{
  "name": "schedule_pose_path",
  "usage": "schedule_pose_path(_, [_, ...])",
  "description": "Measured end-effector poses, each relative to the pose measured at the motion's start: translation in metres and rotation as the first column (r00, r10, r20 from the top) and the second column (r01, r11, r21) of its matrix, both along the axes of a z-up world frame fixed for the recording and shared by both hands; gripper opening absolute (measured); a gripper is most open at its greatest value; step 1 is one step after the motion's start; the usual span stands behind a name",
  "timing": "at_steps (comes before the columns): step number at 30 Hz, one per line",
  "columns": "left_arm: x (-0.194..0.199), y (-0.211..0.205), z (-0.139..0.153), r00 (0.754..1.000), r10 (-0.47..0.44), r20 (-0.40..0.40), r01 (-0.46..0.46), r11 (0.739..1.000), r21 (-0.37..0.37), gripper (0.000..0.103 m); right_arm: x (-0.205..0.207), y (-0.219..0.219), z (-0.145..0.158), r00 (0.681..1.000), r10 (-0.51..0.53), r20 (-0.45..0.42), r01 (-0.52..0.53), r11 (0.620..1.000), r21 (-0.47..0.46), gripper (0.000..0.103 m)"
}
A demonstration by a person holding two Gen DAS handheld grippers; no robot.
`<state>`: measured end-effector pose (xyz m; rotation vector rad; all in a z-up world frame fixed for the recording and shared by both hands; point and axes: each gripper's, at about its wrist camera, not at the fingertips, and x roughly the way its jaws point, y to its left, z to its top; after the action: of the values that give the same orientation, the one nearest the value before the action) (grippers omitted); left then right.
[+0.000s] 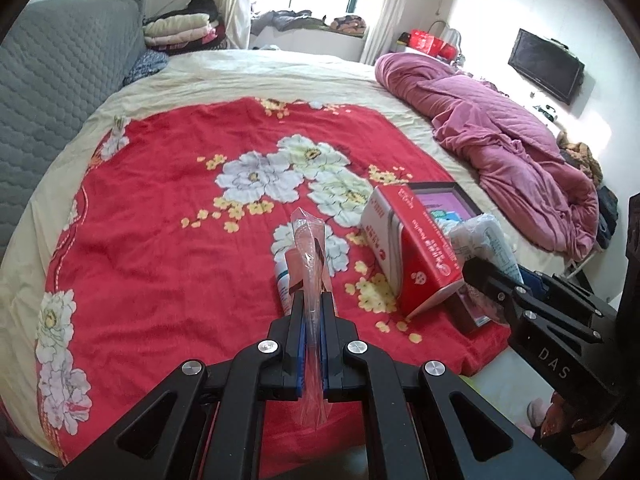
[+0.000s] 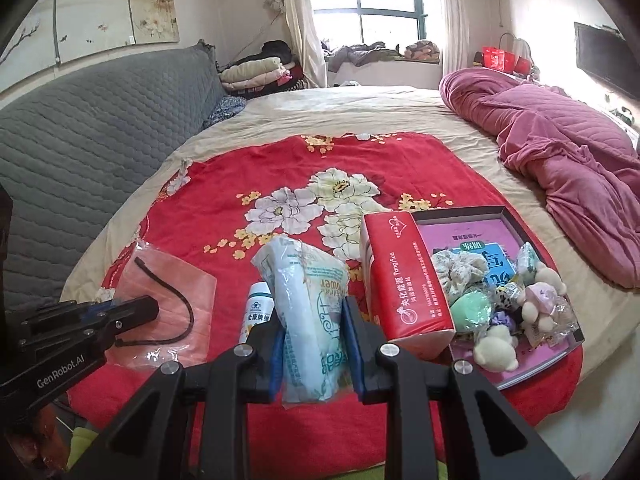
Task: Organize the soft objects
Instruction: 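Lift and carry the mask bag and white packet with both tools over the box lid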
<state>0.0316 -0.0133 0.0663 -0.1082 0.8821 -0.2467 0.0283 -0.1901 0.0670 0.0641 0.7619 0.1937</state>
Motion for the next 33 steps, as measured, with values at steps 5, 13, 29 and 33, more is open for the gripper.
schedule_pose_path(5, [0.001,-0.017,0.014,0.999,-0.03,0.023,0.03,1.0,-0.001,0.005,-0.007,-0.011,0.012,1.0,-0.007,0.012,0.007,1.0,-0.003,0.026])
schedule_pose_path(13, [0.008,-0.058,0.031,0.995,-0.094,0.043,0.094,0.996,0.01,0.005,-0.012,-0.049,0.03,0.998,-0.053,0.041,0.053,0.999,0.003,0.026])
schedule_pose_path(29, [0.034,-0.165,0.036,0.97,-0.239,0.037,0.239,0.971,0.012,0.005,0.001,-0.158,0.048,0.981,-0.185,0.057,0.182,0.982,0.056,0.026])
schedule_pose_path(33, [0.042,-0.189,0.027,0.963,-0.271,0.015,0.27,0.963,0.017,0.005,0.007,-0.176,0.042,0.978,-0.205,0.044,0.202,0.977,0.065,0.026])
